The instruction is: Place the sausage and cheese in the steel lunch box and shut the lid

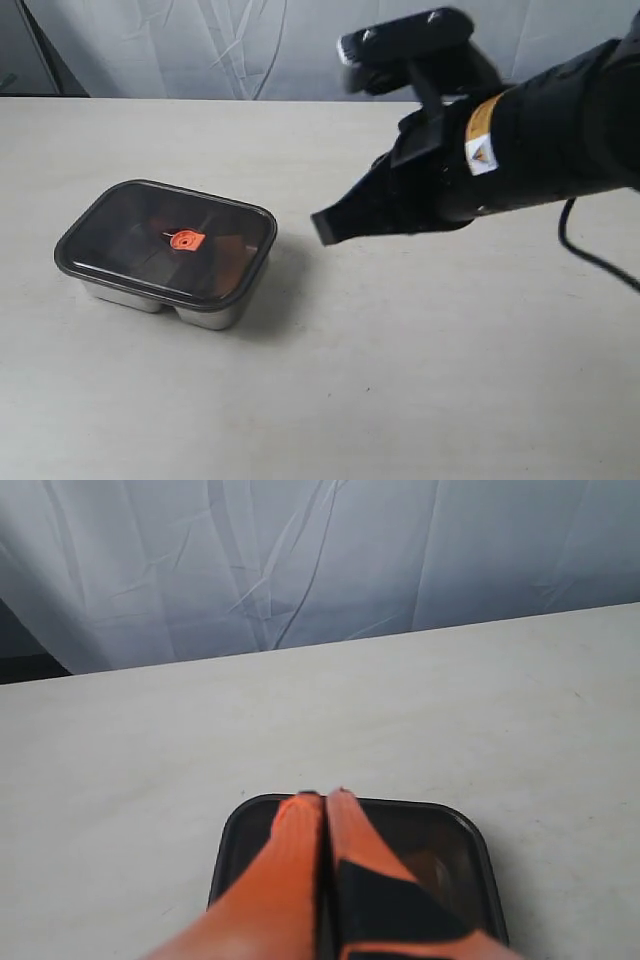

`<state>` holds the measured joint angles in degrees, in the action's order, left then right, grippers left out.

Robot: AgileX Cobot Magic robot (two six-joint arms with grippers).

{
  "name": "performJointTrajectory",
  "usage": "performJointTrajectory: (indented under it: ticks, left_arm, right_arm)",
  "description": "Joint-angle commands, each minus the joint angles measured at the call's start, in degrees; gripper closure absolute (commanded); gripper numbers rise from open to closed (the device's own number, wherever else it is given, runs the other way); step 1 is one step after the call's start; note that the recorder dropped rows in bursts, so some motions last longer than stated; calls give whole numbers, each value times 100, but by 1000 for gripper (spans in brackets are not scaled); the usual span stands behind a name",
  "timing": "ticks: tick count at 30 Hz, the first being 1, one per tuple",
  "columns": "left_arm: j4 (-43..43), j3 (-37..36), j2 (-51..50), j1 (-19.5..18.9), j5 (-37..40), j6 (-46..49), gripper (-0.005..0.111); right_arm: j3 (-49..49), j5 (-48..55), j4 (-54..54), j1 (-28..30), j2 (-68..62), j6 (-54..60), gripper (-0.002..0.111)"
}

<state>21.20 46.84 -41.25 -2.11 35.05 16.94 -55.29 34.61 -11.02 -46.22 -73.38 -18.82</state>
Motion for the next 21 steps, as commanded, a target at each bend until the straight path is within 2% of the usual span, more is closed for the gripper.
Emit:
performJointTrajectory:
  ticks: [1, 5, 8, 10, 15, 21]
  left_arm:
    - [-136, -1, 33, -2, -49, 1, 106]
    - [-148, -1, 33, -2, -49, 1, 106]
    - [-160, -1, 33, -2, -49, 1, 106]
    - [-160, -1, 33, -2, -49, 1, 106]
    - [-160, -1, 33, -2, -49, 1, 106]
    - [-160, -1, 33, -2, -49, 1, 106]
  right_arm:
    - [17, -205, -438, 748, 1060, -91, 109]
    - [52, -184, -449, 2344, 2010, -91, 109]
    - [809, -498, -413, 3608, 2873, -20, 109]
    - [1428, -775, -413, 4080, 3392, 1, 109]
    - [3064, -1465, -276, 4904, 4936, 1, 109]
    - [4067, -1332, -8, 5020, 6090, 1, 109]
